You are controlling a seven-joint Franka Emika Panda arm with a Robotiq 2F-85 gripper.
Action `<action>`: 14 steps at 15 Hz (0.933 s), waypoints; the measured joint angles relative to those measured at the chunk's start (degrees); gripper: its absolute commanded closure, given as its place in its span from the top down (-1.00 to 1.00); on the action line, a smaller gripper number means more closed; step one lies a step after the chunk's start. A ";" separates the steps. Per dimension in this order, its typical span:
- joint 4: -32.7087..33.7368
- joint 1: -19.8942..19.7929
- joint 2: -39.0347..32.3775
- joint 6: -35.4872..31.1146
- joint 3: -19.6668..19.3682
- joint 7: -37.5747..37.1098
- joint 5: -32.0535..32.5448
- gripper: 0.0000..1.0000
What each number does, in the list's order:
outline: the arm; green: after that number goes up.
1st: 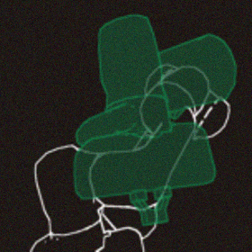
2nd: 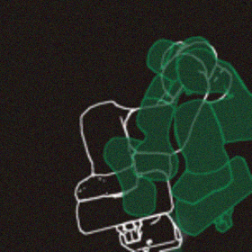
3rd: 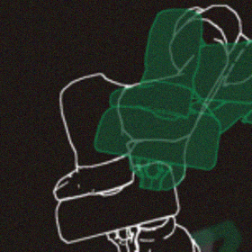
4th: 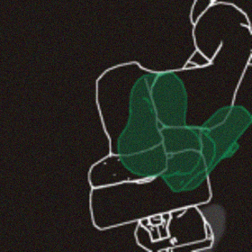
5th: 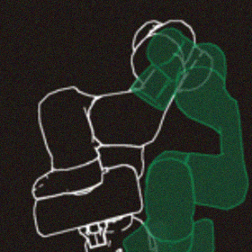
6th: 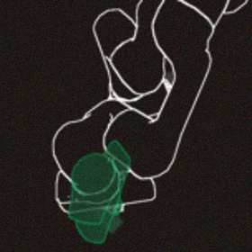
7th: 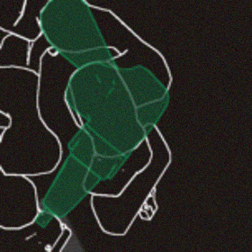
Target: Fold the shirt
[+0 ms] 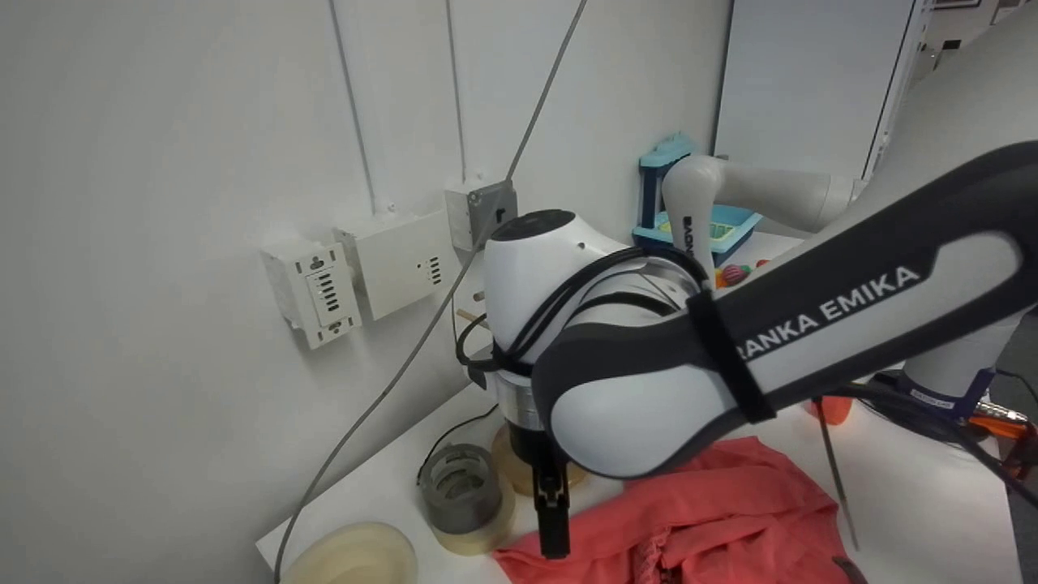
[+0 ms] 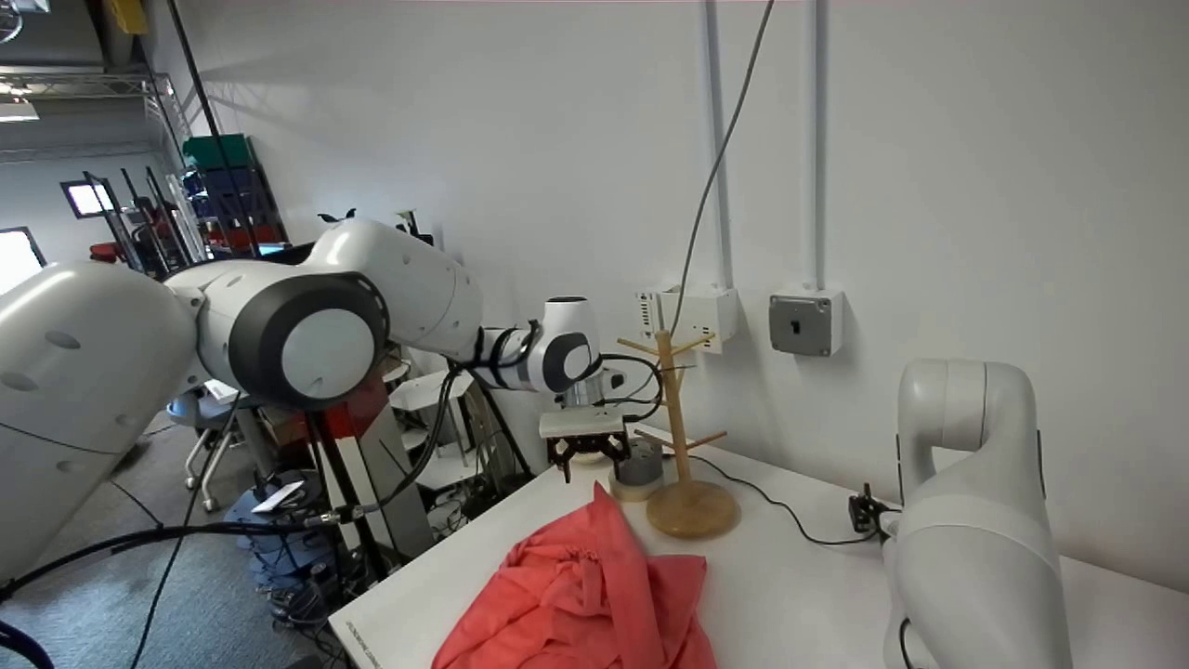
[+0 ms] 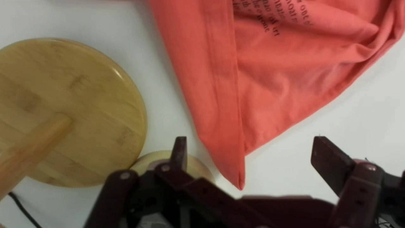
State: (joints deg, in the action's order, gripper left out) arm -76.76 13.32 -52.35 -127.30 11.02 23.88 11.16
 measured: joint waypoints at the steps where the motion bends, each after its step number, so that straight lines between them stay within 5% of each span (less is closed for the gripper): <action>1: -1.29 0.00 1.21 0.67 0.27 0.00 -0.09 1.00; 14: -12.64 -0.50 9.94 1.43 2.55 1.05 -1.66 1.00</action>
State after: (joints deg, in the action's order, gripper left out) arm -89.40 12.82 -42.41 -125.87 13.57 24.94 9.50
